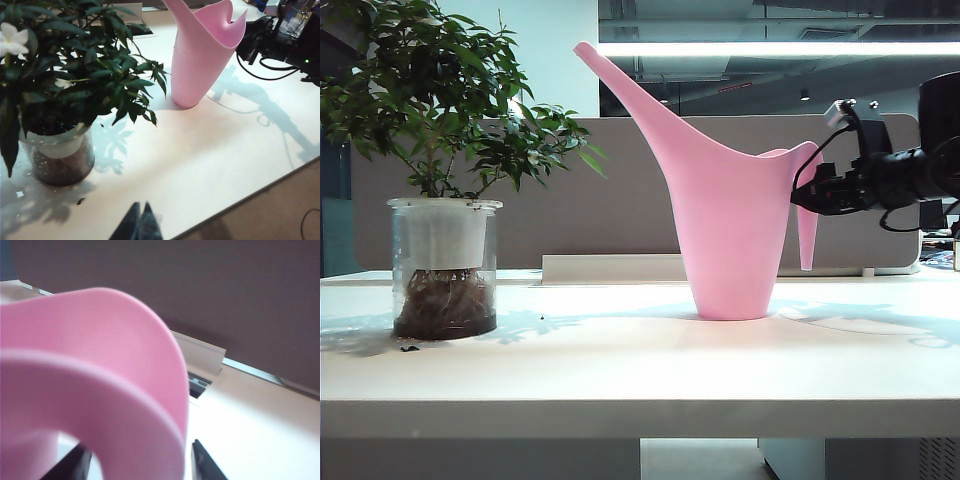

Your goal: Pick up the watering can from the table, water the potted plant, and put the can back.

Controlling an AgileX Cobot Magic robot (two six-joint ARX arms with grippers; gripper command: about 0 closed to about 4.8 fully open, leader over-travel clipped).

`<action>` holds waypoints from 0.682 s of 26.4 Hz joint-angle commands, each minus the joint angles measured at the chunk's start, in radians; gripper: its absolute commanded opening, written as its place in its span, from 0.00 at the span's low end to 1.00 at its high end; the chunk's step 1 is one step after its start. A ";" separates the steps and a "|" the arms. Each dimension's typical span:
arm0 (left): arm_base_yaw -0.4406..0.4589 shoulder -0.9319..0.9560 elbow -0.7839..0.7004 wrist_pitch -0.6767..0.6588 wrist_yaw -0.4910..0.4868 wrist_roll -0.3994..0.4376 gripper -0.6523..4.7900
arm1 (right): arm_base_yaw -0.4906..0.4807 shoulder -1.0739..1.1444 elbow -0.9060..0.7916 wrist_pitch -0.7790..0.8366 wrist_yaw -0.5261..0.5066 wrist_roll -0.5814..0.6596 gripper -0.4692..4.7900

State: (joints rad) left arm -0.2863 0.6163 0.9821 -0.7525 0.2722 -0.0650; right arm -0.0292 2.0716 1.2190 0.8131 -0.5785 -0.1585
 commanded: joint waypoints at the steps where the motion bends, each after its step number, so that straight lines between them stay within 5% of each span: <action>1: 0.002 -0.002 0.002 0.007 0.002 0.003 0.13 | 0.018 0.012 0.039 -0.005 -0.001 -0.001 0.51; 7: 0.002 -0.002 0.002 0.023 0.000 0.029 0.13 | 0.023 0.011 0.060 -0.010 0.012 -0.002 0.13; 12: 0.002 0.000 0.002 0.043 -0.007 0.069 0.13 | 0.023 -0.040 0.063 -0.021 0.105 -0.024 0.08; 18: 0.002 0.000 0.002 0.041 -0.006 0.080 0.13 | 0.024 -0.216 0.126 -0.145 0.188 -0.203 0.08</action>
State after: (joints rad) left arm -0.2863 0.6167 0.9821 -0.7219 0.2672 0.0093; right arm -0.0086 1.9068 1.3029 0.6510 -0.3916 -0.3466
